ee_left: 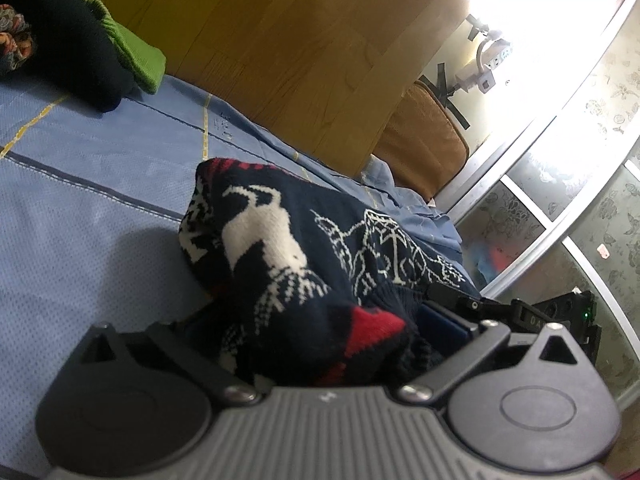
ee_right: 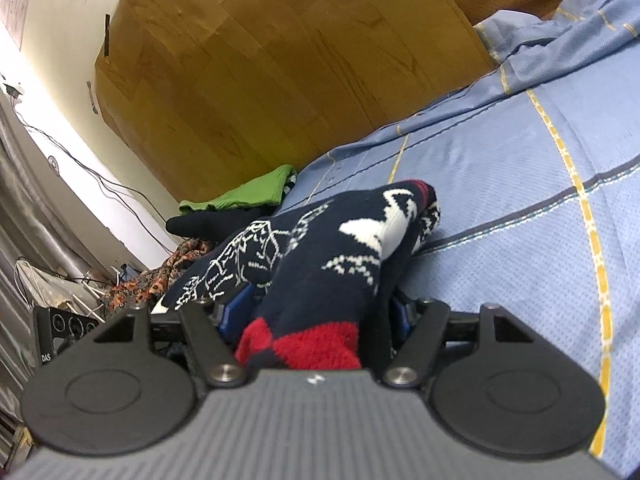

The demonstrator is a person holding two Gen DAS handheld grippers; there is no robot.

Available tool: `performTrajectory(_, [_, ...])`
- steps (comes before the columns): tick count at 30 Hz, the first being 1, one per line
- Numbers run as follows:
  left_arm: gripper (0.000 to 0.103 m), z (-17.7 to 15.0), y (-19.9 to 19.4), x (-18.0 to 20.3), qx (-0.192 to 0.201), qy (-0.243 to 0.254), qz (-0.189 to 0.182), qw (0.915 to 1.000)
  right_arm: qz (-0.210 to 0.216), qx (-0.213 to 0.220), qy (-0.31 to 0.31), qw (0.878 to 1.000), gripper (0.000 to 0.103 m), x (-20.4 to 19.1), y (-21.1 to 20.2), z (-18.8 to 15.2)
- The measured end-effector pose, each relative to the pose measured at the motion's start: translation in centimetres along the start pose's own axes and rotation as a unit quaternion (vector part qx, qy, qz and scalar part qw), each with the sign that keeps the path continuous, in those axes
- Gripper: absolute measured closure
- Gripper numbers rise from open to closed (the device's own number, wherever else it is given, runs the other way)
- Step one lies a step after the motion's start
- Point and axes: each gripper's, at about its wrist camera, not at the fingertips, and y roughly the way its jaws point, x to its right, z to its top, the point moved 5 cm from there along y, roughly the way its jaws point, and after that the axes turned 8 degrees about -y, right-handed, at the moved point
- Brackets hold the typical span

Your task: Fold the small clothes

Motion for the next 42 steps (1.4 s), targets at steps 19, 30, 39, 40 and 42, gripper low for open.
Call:
performTrajectory(19, [0.000,0.1,0.0,-0.1,-0.002,0.000,-0.001,1.0000,-0.020,-0.014,-0.036,0.999,0.028,-0.7,0.6,-0.4])
performTrajectory(30, [0.000,0.3,-0.2,-0.3,0.003,-0.007,-0.013,0.9999,-0.016,-0.013,-0.054,0.998,0.022,-1.2,0.7,-0.6])
performTrajectory(39, [0.001,2.2,-2.4,-3.1,0.057,-0.098,-0.039,0.9927,-0.016,-0.013,-0.056,0.998,0.022,-1.3,0.7,-0.7])
performTrajectory(40, [0.001,2.3,-2.4,-3.0,0.057,-0.100,-0.040,0.9926,-0.016,-0.013,-0.056,0.998,0.022,-1.3,0.8,-0.7])
performTrajectory(42, [0.001,2.1,-2.1,-2.7,0.052,-0.084,-0.028,0.9947,-0.016,-0.013,-0.056,0.998,0.022,-1.4,0.7,-0.8])
